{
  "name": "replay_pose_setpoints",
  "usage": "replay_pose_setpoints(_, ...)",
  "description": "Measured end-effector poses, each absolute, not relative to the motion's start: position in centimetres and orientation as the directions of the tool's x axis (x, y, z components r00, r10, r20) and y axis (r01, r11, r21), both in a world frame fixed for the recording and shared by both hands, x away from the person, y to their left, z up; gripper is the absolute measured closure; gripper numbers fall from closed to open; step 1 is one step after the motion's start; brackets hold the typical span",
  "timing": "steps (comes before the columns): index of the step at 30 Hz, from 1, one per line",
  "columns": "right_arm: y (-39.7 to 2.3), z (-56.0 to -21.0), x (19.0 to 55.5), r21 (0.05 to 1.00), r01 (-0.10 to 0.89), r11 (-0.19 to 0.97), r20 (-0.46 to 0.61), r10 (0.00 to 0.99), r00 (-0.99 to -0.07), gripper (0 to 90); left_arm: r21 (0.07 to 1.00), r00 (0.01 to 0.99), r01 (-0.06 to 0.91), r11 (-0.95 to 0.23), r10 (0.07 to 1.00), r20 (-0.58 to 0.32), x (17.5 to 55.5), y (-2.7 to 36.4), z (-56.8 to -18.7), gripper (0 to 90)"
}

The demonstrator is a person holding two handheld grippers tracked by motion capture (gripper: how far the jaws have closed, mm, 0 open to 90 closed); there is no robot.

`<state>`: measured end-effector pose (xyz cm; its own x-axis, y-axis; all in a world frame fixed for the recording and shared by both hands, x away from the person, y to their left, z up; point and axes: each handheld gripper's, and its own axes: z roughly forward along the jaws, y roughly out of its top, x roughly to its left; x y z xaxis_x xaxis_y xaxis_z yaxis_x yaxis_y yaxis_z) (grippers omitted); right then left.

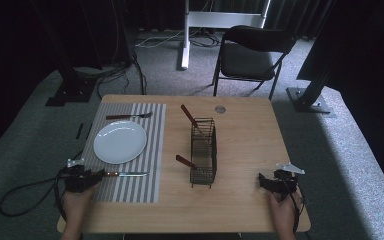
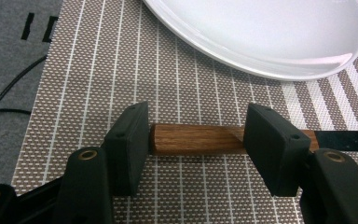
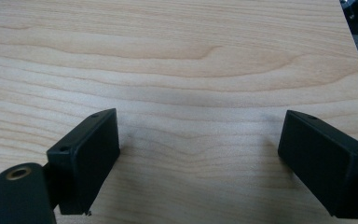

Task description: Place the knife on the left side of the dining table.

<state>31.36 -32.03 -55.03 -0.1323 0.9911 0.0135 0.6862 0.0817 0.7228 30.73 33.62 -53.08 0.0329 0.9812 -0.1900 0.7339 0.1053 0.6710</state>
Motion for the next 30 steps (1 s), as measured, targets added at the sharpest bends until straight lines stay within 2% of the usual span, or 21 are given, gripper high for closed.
replay_pose_setpoints(5, -32.0, -55.0, 31.4, 0.722, 0.687, 0.082, 0.013, 0.991, -0.132, 11.7, 0.696, 0.05, 0.71, 0.105, 0.979, -0.199, 29.8, 33.8, -52.8, 41.3)
replay_pose_setpoints(11, -32.0, -55.0, 31.4, 0.723, 0.686, 0.082, 0.013, 0.991, -0.133, 11.7, 0.744, 0.154, 0.664, 0.071, 0.961, -0.228, 28.0, 33.5, -52.4, 41.3)
replay_pose_setpoints(17, -32.0, -55.0, 31.4, 0.723, 0.686, 0.082, 0.013, 0.991, -0.132, 11.7, 0.758, 0.21, 0.653, 0.01, 0.958, -0.193, 27.0, 32.7, -52.8, 40.7)
replay_pose_setpoints(18, -32.0, -55.0, 31.4, 0.723, 0.686, 0.082, 0.013, 0.991, -0.133, 11.7, 0.756, 0.208, 0.654, 0.003, 0.961, -0.183, 26.8, 32.6, -52.8, 36.6)
replay_pose_setpoints(21, -32.0, -55.0, 31.4, 0.723, 0.686, 0.082, 0.013, 0.991, -0.133, 11.7, 0.749, 0.198, 0.662, -0.001, 0.965, -0.174, 26.2, 32.4, -53.1, 34.1)
replay_pose_setpoints(22, -32.0, -55.0, 31.4, 0.723, 0.686, 0.082, 0.013, 0.991, -0.133, 11.7, 0.747, 0.191, 0.665, -0.002, 0.967, -0.167, 26.1, 32.3, -53.2, 28.9)
replay_pose_setpoints(25, -32.0, -55.0, 31.4, 0.723, 0.686, 0.082, 0.013, 0.991, -0.133, 11.7, 0.742, 0.181, 0.67, -0.001, 0.97, -0.163, 25.6, 32.2, -53.4, 23.6)
replay_pose_setpoints(30, -32.0, -55.0, 31.4, 0.723, 0.686, 0.082, 0.013, 0.991, -0.133, 11.7, 0.73, 0.159, 0.683, 0.009, 0.974, -0.161, 25.0, 32.1, -53.8, 19.4)
